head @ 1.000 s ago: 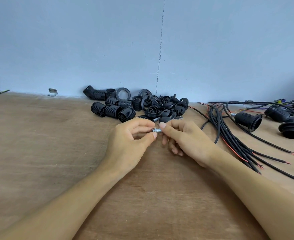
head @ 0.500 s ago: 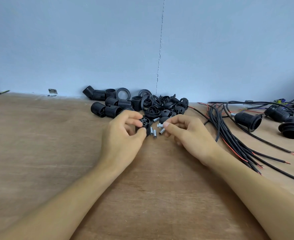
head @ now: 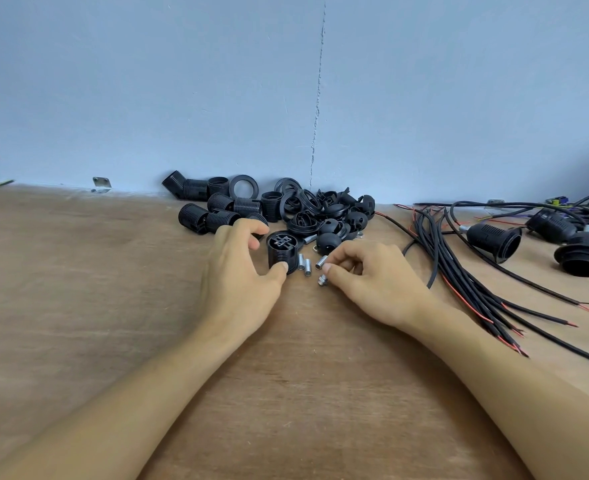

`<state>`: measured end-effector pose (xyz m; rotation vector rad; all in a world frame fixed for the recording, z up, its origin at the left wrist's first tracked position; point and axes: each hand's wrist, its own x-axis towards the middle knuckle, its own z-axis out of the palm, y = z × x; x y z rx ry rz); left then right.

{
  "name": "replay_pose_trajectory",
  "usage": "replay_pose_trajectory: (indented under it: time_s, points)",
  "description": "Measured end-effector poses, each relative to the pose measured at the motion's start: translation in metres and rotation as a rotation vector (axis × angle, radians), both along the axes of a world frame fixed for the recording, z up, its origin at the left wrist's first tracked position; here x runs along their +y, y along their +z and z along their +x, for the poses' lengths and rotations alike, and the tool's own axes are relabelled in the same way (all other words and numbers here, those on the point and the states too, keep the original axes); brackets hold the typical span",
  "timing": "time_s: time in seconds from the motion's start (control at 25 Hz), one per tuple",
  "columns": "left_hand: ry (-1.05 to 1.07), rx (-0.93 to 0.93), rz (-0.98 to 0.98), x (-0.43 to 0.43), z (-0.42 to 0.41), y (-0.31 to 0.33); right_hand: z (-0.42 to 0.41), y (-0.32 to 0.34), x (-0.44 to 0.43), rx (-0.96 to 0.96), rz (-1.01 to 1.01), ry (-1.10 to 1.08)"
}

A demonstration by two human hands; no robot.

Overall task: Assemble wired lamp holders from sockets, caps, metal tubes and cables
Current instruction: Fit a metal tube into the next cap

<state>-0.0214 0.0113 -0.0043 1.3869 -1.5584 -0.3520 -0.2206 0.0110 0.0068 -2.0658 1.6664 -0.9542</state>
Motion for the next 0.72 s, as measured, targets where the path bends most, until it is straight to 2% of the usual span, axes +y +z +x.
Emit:
replay_pose_trajectory:
  time_s: [0.2, 0.32, 0.4, 0.48, 0.6, 0.72]
  points:
    - [-0.09, -0.107, -0.136, 0.006, -0.006, -0.003, -0.002, 0.007, 0.0, -0.236, -0.028, -0.141]
    - [-0.185, -0.137, -0.14, 0.008, -0.009, -0.005, -0.003, 0.01, -0.004, -0.436, -0.02, -0.212]
    - [-0.233, -0.126, -0.099, 0.007, -0.009, -0.007, -0.004, 0.012, -0.004, -0.508, 0.007, -0.179]
    - [-0.261, -0.114, -0.061, 0.007, -0.009, -0.008, -0.004, 0.013, 0.0, -0.426, -0.013, -0.076]
    - [-0.285, -0.108, -0.044, 0.007, -0.009, -0.009, 0.001, 0.012, 0.005, -0.146, -0.151, 0.053]
    - [-0.289, -0.119, -0.048, 0.007, -0.009, -0.008, 0.009, 0.01, 0.004, -0.011, -0.244, 0.093]
